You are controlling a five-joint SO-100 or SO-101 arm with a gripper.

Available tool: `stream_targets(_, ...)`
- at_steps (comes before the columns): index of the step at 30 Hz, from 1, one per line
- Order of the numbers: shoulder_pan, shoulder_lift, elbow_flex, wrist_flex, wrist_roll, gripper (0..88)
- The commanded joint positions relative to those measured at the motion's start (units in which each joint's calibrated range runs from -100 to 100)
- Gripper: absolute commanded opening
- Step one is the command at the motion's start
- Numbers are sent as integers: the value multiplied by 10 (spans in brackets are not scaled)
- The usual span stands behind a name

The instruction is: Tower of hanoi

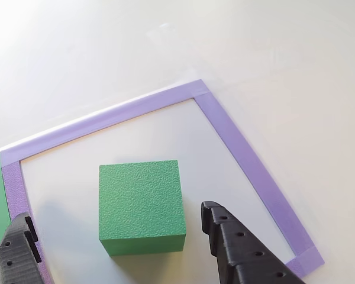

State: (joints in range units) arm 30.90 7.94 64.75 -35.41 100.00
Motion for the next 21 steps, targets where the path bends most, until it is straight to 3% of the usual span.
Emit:
stream_targets(1, -5, 4, -22, -18, 0, 304)
stream_targets(9, -7, 19, -28, -26, 0, 282)
stream_targets(21, -17, 36, -45, -31, 0, 154)
